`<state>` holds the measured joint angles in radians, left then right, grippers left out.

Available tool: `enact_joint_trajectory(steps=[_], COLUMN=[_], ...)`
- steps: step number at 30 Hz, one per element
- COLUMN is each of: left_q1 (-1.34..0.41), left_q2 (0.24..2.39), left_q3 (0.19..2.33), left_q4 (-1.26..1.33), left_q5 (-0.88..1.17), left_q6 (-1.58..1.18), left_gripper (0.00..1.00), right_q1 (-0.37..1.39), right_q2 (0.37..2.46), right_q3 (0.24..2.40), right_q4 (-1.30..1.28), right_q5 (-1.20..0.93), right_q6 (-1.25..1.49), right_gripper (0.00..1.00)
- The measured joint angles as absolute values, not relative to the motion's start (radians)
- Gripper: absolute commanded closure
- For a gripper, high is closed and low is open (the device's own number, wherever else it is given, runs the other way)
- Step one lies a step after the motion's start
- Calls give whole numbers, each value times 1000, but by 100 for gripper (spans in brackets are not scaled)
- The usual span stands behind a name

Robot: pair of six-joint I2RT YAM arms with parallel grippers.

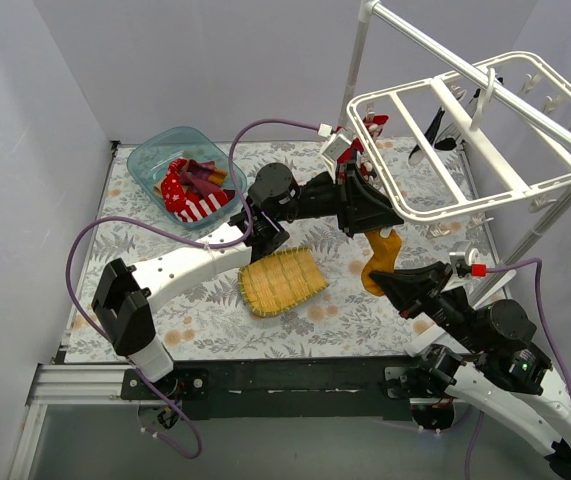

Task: Remove the socks clipped to the hanger
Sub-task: Remove the sock from the hanger.

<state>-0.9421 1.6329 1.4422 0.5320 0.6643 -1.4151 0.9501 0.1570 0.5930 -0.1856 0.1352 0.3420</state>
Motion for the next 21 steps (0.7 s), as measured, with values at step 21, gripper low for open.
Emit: enact_joint_trajectory(steps=[21], left_q1=[-945], left_q2=[1633], left_q3=[1442], left_q4=[538], left_q5=[649], left_q6=[-1416], left_gripper=[100], right_q1=[950], right_q2=[97], right_q3=[573], right_q4=[-264], right_q5=[193], right_q6=[372], right_gripper=[99])
